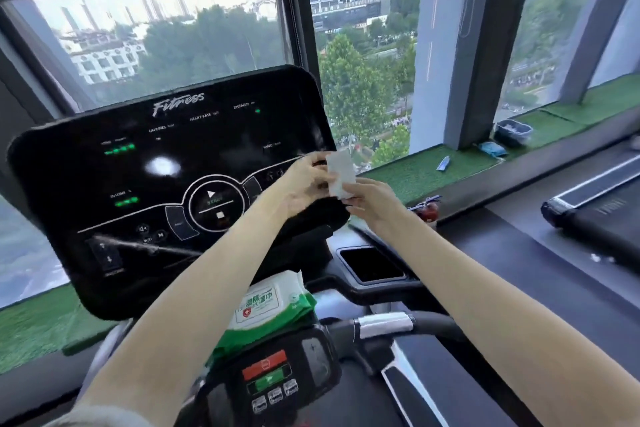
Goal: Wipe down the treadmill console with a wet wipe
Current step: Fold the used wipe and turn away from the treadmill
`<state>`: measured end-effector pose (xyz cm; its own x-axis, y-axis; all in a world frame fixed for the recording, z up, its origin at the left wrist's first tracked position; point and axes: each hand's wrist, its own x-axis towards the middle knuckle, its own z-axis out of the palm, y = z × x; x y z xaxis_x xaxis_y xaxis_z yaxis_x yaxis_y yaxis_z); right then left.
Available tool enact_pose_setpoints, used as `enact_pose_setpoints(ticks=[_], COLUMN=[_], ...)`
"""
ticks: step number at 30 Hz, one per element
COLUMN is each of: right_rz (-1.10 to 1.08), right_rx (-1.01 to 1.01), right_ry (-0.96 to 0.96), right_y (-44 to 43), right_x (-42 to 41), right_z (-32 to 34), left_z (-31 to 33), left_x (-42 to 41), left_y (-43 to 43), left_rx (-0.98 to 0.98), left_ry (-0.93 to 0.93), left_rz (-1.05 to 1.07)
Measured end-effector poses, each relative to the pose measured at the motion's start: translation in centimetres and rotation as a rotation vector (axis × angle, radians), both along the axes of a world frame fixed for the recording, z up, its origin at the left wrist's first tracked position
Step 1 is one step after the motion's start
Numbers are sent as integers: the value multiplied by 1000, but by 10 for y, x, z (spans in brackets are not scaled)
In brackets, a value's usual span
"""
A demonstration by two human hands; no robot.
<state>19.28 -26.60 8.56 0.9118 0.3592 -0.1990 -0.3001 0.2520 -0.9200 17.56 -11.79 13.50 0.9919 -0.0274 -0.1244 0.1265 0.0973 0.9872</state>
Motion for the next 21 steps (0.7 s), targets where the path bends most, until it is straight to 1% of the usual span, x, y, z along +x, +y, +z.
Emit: enact_pose_setpoints(ticks=[2, 4, 7, 10, 13, 15, 18, 21], right_rz=[-120, -192, -294, -373, -515, -614, -765, -937], right_rx=[-6, -15, -120, -103, -97, -91, -136, -119], right_ry=[37, 56, 86, 143, 228, 255, 270, 296], right_y=[-10, -21, -45, -78, -114, -139, -179, -235], right_x=[-18, -38, -71, -112, -161, -189, -232, -292], right_z=[-8, -17, -34, -53, -67, -77, -84, -91], left_z=[-11, -21, -41, -67, -91, -101, -112, -123], left_x=[-9, -22, -44, -66, -91, -106, -127, -162], left_y=[-4, -14, -42, -80, -122, -150, -195, -260], left_rx=[46, 130, 235, 214, 176, 193, 231, 248], left_ry=[31, 68, 92, 150, 214, 219, 215, 208], left_rz=[-75, -153, -195, -237, -345, -424, -560, -724])
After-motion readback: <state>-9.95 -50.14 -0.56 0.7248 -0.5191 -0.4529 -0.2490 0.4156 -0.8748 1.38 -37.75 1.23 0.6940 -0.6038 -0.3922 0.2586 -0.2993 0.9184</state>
